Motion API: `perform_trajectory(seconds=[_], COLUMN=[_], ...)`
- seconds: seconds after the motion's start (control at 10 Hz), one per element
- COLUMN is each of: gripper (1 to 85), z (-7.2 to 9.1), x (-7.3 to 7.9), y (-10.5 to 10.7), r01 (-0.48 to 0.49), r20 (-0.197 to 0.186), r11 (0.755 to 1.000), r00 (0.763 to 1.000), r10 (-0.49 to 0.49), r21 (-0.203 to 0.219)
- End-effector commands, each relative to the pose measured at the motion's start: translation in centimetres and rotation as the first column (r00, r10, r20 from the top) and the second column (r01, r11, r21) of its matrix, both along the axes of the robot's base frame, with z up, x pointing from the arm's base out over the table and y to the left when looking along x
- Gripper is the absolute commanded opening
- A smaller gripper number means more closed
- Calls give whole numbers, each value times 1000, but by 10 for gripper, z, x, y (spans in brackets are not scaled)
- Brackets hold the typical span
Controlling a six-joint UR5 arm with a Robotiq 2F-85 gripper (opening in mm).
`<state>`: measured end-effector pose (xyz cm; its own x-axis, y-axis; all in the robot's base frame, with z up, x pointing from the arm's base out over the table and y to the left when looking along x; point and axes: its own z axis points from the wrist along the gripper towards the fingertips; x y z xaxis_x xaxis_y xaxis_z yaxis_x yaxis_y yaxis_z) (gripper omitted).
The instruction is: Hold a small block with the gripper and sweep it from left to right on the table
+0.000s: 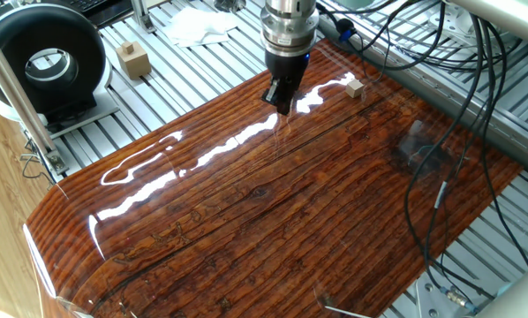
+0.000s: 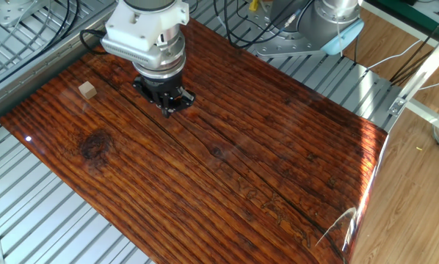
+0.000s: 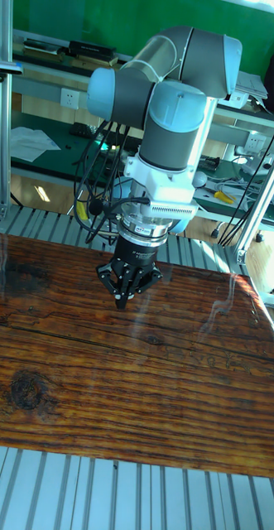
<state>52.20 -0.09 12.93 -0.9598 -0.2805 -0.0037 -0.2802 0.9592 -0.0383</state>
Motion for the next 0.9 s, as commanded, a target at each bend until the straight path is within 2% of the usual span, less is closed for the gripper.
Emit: perform_trajectory(seconds=[0.0, 0.1, 0.3, 0.4, 0.5, 0.6, 0.7, 0.8], gripper=[10, 10, 10, 10, 10, 10, 10, 10], z=[2, 2, 3, 3, 3, 3, 3, 3], x=[4, 8, 14, 14, 13, -8, -3, 2], y=[1, -1, 4, 0, -6, -4, -5, -14], r01=[42, 46, 51, 32, 5, 12, 5, 13], r20=[15, 27, 51, 53, 48, -32, -14, 7], r11=[999, 999, 998, 999, 1000, 1000, 1000, 999], r00=[999, 999, 997, 998, 999, 999, 1000, 1000], r10=[-42, -46, -52, -33, -4, -12, -5, -13], r21=[16, 12, 32, 13, -9, -2, -8, -42])
